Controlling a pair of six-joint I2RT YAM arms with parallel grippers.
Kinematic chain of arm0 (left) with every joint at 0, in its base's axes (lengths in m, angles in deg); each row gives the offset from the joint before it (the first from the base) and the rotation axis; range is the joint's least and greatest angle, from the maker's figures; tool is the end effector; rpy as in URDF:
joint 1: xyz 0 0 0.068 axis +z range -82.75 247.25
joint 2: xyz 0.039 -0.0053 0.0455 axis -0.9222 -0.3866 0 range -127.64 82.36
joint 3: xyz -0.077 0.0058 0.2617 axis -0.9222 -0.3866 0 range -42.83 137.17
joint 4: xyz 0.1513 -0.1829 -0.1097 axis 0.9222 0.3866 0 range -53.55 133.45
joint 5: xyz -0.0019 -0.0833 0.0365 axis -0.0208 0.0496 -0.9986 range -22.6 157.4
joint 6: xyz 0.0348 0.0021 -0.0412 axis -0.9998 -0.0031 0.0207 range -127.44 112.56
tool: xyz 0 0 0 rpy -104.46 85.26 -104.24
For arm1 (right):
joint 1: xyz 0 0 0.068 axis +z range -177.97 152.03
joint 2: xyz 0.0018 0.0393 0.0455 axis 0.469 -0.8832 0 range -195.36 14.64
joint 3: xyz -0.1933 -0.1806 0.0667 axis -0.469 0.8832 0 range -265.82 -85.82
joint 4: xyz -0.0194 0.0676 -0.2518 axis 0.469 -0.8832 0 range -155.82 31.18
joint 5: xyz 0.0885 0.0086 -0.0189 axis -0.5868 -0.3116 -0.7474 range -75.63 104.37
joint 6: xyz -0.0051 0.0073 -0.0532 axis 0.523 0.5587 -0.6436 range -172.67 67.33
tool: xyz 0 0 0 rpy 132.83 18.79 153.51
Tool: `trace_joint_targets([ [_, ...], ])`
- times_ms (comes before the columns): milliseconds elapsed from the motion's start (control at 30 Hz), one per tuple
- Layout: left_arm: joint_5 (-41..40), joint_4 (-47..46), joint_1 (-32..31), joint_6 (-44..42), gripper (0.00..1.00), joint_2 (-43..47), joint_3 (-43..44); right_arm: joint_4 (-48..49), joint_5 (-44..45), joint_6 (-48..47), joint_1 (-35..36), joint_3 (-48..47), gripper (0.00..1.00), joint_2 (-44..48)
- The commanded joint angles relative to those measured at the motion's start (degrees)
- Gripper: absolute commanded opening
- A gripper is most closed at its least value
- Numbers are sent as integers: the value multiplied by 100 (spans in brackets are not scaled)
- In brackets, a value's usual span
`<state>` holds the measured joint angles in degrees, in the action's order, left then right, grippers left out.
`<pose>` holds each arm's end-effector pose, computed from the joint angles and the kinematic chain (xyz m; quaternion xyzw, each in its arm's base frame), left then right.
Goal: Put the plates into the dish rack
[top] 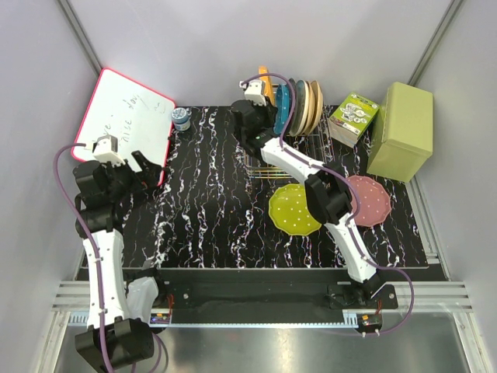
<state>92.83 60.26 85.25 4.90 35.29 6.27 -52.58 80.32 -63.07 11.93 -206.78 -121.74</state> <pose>0.1774 0.0415 0.3361 -0.0922 0.8118 -0.1550 0.5554 0.4434 0.3281 0.2743 0.0480 0.7281 -0.2623 0.6315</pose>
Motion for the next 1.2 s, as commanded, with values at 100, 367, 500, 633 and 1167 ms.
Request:
trace_joint_targets([
  [100,173,-281,37,58,99,-57,-41,1099,418,-33,-132,-278,0,129],
  [367,190,-281,55,58,99,-74,-59,1090,357,-42,-149,-287,0,-20],
  [500,217,-307,63,49,99,-83,-67,1099,313,-33,-140,-322,0,-134],
  [633,225,-307,72,49,99,-101,-94,1099,313,-24,-149,-349,0,-231],
  [1167,296,-325,90,76,99,-171,-120,677,419,353,-149,-463,0,-495],
])
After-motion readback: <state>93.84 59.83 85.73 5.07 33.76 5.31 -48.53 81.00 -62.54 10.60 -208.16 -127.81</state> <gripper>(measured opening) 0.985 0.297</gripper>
